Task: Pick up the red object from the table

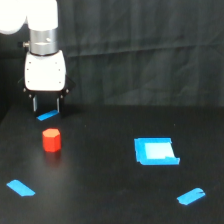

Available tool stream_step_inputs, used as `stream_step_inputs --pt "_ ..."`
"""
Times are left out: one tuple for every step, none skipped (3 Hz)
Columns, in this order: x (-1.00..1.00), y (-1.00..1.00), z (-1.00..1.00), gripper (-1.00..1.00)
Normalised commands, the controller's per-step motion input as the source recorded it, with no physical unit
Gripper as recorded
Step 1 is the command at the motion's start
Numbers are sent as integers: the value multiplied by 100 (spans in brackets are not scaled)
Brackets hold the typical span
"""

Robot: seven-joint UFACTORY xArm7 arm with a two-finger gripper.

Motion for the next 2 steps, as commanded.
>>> stream_step_inputs --pt "16 -72 -4 99" --pt "16 -72 -4 99"
